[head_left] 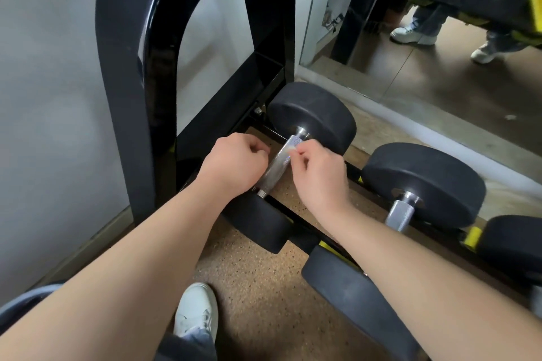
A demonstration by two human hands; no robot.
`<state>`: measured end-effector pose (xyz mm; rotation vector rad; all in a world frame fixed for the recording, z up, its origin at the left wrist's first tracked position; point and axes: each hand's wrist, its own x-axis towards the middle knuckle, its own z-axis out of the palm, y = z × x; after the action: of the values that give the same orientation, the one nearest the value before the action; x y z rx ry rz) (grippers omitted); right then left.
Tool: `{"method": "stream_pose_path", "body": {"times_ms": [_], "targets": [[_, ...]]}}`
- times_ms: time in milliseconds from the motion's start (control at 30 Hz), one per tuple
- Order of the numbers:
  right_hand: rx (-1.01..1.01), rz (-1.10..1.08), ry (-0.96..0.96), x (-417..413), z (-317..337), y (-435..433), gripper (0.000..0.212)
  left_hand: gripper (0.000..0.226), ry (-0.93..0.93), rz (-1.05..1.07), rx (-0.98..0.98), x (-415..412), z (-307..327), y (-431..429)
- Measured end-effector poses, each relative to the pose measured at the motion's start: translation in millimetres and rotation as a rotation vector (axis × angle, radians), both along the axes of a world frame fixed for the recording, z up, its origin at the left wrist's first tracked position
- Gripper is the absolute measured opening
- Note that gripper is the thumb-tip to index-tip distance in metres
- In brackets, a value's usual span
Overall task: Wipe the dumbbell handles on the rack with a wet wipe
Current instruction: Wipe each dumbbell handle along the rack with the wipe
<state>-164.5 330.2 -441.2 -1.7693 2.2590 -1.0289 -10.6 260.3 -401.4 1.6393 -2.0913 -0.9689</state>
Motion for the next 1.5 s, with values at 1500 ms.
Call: {"method": "stream_pose_path", "body": {"times_ms": [1500], "targets": [[0.508, -0.142, -0.819, 3.5, -8.8, -9.7, 0.02, 0.04, -0.001, 0.12, 0.107, -6.6, 6.4, 1.3]]}}
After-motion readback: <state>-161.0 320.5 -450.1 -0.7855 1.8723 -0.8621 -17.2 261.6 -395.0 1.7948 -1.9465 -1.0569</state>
